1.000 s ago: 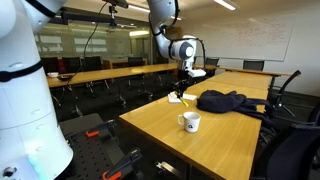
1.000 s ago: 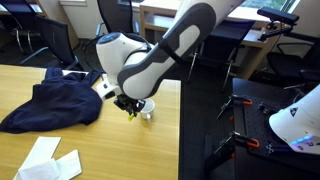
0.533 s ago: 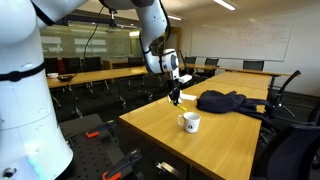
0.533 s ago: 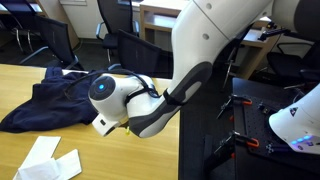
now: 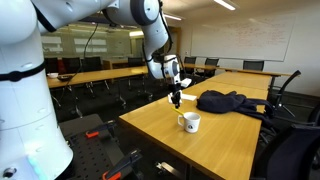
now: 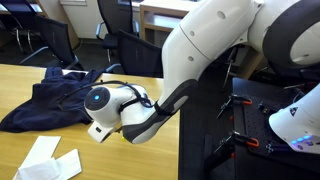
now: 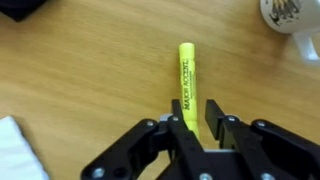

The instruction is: Remove the marker from the cup and put it on the table

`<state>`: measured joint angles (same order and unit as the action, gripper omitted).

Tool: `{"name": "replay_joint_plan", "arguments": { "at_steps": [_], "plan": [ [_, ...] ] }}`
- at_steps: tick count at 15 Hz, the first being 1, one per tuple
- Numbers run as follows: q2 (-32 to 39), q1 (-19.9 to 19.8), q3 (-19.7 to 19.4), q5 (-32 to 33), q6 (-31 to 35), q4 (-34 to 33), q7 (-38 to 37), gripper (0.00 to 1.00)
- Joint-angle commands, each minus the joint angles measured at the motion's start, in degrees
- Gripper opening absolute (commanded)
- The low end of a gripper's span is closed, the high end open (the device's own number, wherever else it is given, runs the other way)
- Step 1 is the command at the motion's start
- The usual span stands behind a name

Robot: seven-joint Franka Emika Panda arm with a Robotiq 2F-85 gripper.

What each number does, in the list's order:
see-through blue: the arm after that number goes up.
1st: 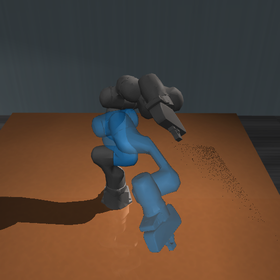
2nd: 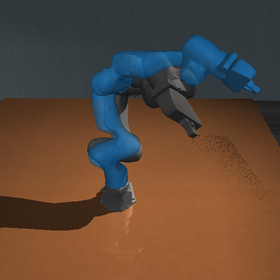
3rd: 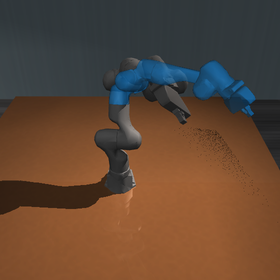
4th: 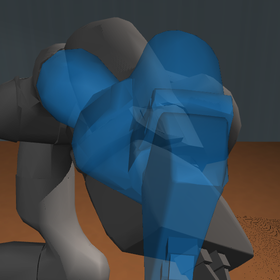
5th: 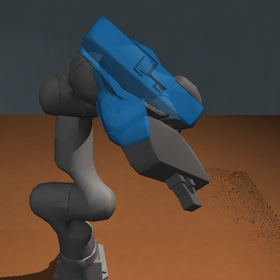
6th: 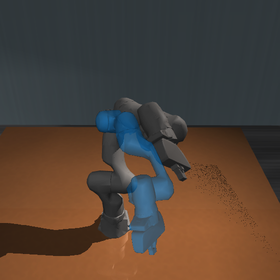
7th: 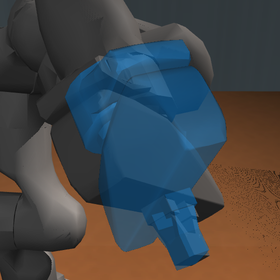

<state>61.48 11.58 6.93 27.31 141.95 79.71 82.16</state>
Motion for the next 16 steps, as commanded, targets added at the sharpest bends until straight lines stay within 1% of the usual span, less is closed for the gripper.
{"name": "replay_joint_plan", "arguments": {
  "at_steps": [1,2,3,4,5,6,8,10,11,14,15,16],
  "plan": [
    [-0.34,-2.75,2.55,-1.44,0.32,-0.56,3.17,0.65],
    [-1.25,-4.75,4.47,-3.06,0.12,0.39,5.44,0.72],
    [-2.21,-6.34,5.70,-4.54,0.61,1.48,6.76,0.81],
    [-3.73,-8.11,6.79,-6.25,0.51,2.93,7.97,0.87],
    [-4.69,-9.38,7.29,-7.63,-0.24,3.51,8.91,0.96],
    [-6.25,-10.98,7.78,-8.43,0.10,5.01,10.82,0.99],
    [-9.37,-13.24,7.83,-9.58,-0.05,7.74,13.21,1.00],
    [-12.98,-16.72,10.26,-11.22,-1.40,11.62,20.24,1.00],
    [-14.87,-17.51,10.65,-12.02,-2.00,13.61,22.12,1.00],
    [-19.94,-19.04,11.53,-14.88,-4.03,18.87,26.54,1.00],
    [-21.55,-18.99,11.38,-15.67,-4.81,20.41,27.52,1.00],
    [-22.85,-18.18,10.37,-16.11,-6.33,21.30,26.89,1.00]
  ]
}}
